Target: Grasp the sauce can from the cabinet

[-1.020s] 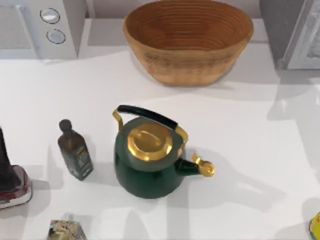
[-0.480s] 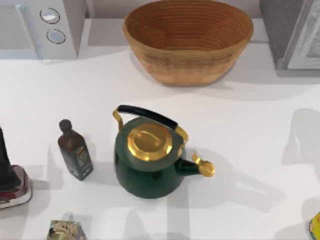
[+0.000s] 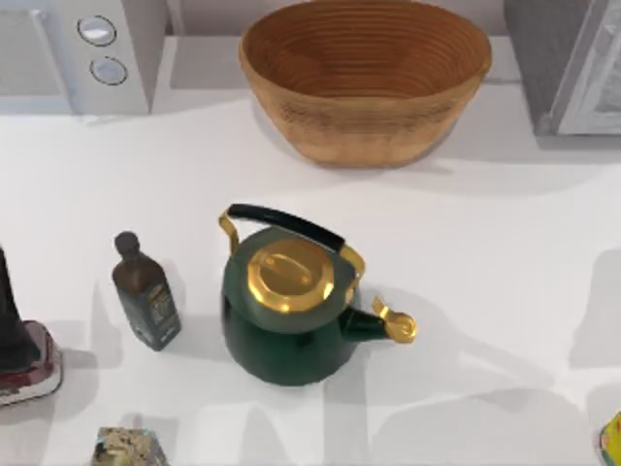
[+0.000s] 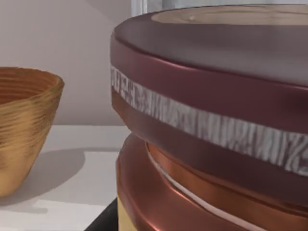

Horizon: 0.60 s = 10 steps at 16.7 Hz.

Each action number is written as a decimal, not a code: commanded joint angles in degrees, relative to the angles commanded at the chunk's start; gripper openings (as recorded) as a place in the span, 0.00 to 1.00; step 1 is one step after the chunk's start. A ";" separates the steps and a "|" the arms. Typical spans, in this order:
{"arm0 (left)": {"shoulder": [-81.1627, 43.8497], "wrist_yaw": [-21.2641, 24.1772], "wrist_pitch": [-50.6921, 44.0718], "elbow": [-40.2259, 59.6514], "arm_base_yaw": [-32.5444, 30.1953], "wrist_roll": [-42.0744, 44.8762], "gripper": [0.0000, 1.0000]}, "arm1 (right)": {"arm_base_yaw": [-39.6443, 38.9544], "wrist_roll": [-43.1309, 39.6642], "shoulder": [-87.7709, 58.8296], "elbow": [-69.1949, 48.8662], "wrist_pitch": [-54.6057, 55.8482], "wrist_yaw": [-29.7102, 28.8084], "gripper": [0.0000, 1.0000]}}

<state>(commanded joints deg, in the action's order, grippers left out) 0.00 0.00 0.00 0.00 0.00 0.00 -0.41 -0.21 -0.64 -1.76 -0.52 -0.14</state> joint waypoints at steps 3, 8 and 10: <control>0.00 0.00 0.00 0.00 0.00 0.00 1.00 | 0.41 0.21 0.64 1.76 0.52 0.14 0.00; 0.00 0.00 0.00 0.00 0.00 0.00 1.00 | 0.34 0.28 -0.23 1.76 0.93 0.42 0.00; 0.00 0.00 0.00 0.00 0.00 0.00 1.00 | 0.97 0.31 -3.21 1.44 3.75 2.01 0.00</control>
<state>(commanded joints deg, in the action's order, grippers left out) 0.00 0.00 0.00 0.00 0.00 0.00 0.56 0.10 -3.85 -0.32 3.24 1.87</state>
